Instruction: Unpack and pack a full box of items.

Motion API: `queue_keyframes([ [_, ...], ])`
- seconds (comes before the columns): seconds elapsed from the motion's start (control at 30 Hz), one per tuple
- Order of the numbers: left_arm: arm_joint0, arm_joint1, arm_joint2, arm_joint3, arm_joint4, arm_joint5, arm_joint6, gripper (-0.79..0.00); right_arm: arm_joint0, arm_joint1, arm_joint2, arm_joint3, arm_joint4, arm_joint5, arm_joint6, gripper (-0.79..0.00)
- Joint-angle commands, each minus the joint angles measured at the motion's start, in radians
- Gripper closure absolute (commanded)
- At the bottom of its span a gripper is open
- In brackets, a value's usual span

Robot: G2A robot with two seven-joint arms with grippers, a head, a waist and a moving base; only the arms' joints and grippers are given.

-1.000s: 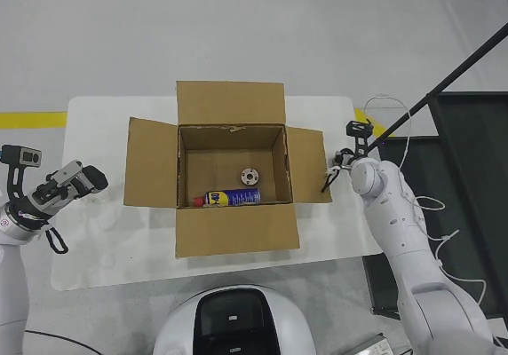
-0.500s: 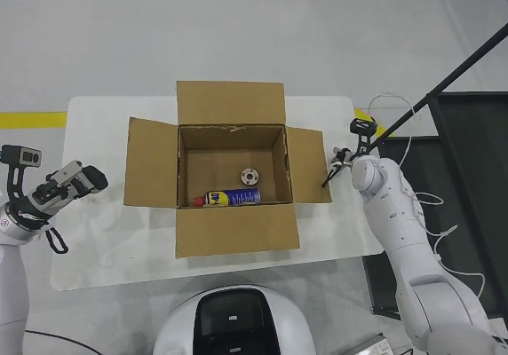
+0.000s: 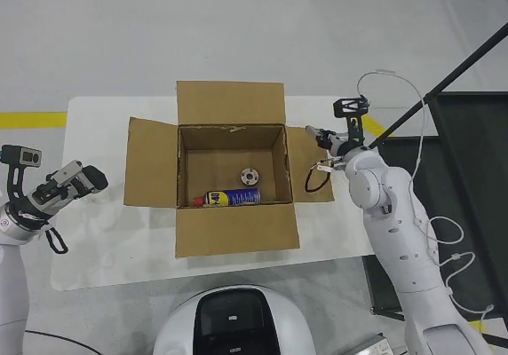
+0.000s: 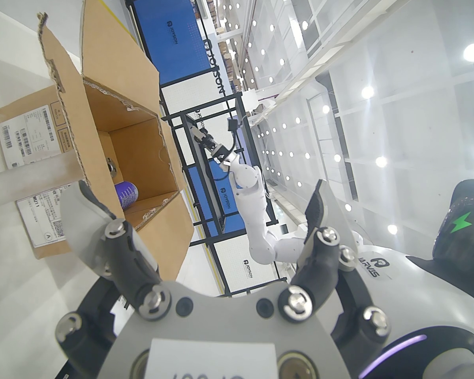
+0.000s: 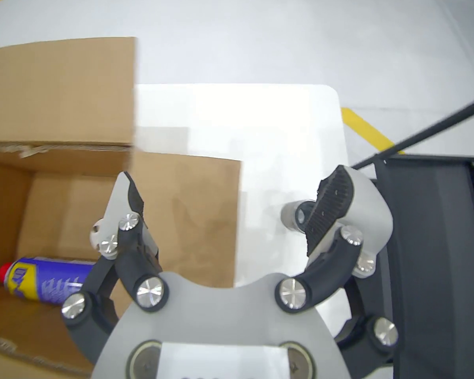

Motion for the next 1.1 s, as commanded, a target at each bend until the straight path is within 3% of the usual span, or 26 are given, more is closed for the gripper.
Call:
queue_keyframes([
  [0.0,0.000,0.000,0.000,0.000,0.000,0.000,0.000,-0.785,0.008,-0.003,-0.043,-0.034,0.002,-0.037,0.033,-0.785],
  [0.13,0.000,0.000,0.000,0.000,0.000,0.000,0.000,-0.785,0.043,-0.016,-0.140,-0.045,0.073,-0.075,0.090,-0.785],
  [0.4,0.000,0.000,0.000,0.000,0.000,0.000,0.000,-0.785,0.116,-0.041,-0.302,0.003,0.057,-0.062,0.161,-0.785],
  [1.07,0.000,0.000,0.000,0.000,0.000,0.000,0.000,-0.785,0.118,-0.042,-0.306,0.004,0.059,-0.063,0.164,-0.785],
])
